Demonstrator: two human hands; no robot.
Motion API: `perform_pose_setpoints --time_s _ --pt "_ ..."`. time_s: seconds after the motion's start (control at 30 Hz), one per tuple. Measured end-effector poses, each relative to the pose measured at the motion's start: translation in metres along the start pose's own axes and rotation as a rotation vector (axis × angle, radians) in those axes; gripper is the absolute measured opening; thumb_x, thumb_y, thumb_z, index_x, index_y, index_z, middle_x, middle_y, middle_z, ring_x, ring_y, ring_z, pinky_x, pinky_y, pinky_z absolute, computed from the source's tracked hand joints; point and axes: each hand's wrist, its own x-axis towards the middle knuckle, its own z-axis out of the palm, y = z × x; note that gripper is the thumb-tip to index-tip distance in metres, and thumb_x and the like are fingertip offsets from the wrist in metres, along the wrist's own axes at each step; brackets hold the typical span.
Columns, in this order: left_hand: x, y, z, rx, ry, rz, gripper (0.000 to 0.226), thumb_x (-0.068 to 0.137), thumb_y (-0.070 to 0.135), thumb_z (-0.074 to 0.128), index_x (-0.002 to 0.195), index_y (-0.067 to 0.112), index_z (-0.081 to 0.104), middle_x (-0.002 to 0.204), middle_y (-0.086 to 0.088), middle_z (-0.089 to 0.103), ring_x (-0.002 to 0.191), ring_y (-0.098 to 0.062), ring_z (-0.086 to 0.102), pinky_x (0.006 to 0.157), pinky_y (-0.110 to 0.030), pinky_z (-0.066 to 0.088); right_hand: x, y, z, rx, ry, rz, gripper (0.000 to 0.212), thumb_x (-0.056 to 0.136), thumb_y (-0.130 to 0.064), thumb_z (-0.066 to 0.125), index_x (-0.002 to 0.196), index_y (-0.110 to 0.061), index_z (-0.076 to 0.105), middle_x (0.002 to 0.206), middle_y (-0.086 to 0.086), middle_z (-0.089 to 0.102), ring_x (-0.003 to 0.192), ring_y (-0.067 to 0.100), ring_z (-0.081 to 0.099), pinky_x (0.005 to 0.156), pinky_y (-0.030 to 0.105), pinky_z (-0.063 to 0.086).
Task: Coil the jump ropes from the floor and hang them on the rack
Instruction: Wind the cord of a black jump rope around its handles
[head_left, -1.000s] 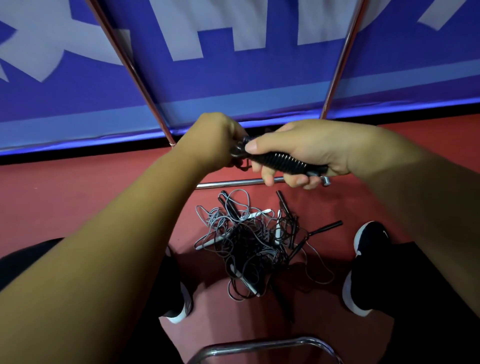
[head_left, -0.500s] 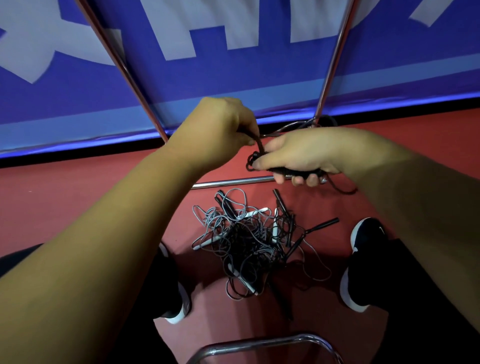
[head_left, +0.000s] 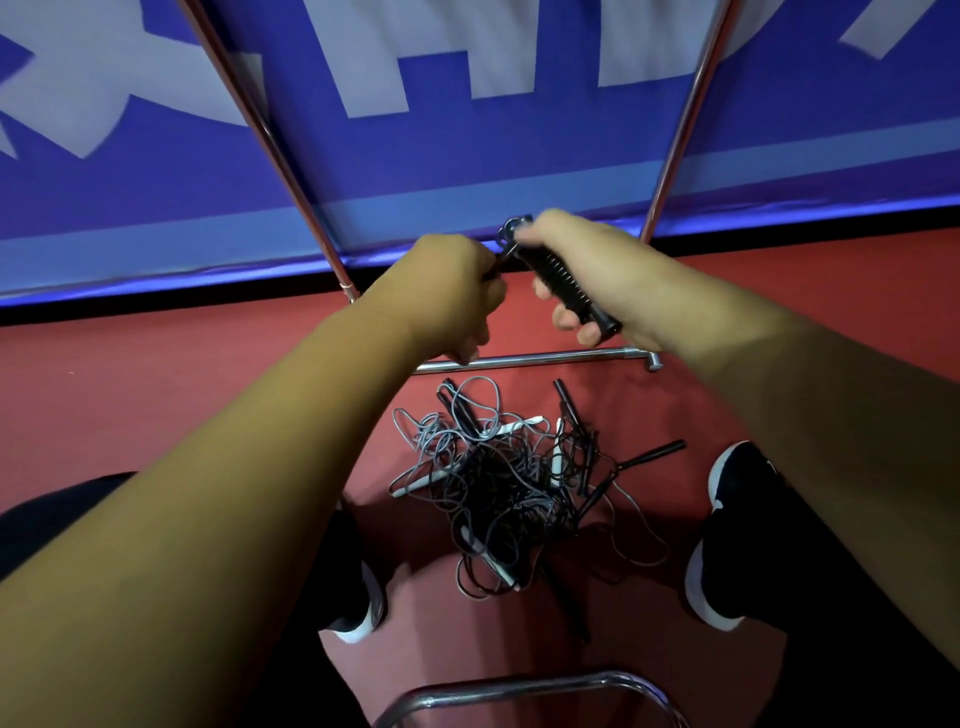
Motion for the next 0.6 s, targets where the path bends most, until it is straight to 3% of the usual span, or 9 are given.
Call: perform_pose_setpoints --time_s 0.07,0.13,0.27,0.37,0.53,0.6 --pt "-0.003 0.003 -0.002 -0.432 -0.023 -0.062 0.018 0.106 0.020 0.061 0.103 0.003 0.067 0.080 -0.012 0.077 0.057 -0.024 0.073 0.061 -0.037 0.065 0.000 -0.003 0.000 0.060 0.061 -0.015 0.050 0.101 -0.073 0.045 0.101 -0.027 0.065 0.087 0.005 0.062 0.053 0.020 0.052 0.049 0.025 0.037" --pt "-0.005 0.008 -0.007 -0.805 -0.017 -0.065 0.024 0.107 0.023 0.058 0.103 0.000 0.066 0.082 -0.015 0.072 0.063 -0.025 0.070 0.068 -0.039 0.065 0.001 -0.004 -0.003 0.061 0.119 -0.027 0.053 0.103 -0.075 0.037 0.102 -0.030 0.065 0.087 0.005 0.064 0.052 0.020 0.054 0.049 0.025 0.038" --pt "0.001 0.005 -0.014 -1.097 0.015 0.017 0.028 0.111 0.028 0.050 0.102 0.008 0.067 0.077 0.000 0.059 0.060 -0.010 0.047 0.060 -0.026 0.050 0.000 -0.005 -0.009 0.107 0.078 -0.065 0.050 0.106 -0.069 0.038 0.116 -0.036 0.074 0.089 0.005 0.060 0.052 0.018 0.051 0.050 0.025 0.036" --pt "0.002 0.001 -0.018 -1.070 -0.002 0.084 0.022 0.110 0.017 0.048 0.112 0.004 0.066 0.086 -0.001 0.064 0.064 -0.011 0.046 0.061 -0.026 0.039 -0.001 -0.008 -0.013 0.161 0.052 -0.064 0.048 0.106 -0.065 0.041 0.105 -0.039 0.080 0.088 0.004 0.057 0.052 0.018 0.049 0.049 0.023 0.034" --pt "-0.009 0.003 -0.024 -0.741 -0.015 0.123 0.023 0.099 0.002 0.066 0.115 0.014 0.078 0.100 -0.008 0.080 0.087 -0.009 0.071 0.084 -0.021 0.058 0.001 -0.011 -0.020 0.095 0.096 -0.090 0.034 0.106 -0.055 0.047 0.107 -0.028 0.067 0.090 0.007 0.063 0.052 0.020 0.051 0.049 0.024 0.035" --pt "-0.012 0.004 -0.027 -0.542 0.030 0.112 0.017 0.093 0.003 0.075 0.105 0.013 0.080 0.089 -0.008 0.080 0.079 -0.009 0.076 0.078 -0.022 0.062 -0.001 -0.009 -0.018 0.050 0.094 -0.098 0.030 0.104 -0.052 0.050 0.108 -0.027 0.065 0.088 0.007 0.065 0.051 0.021 0.051 0.049 0.025 0.035"
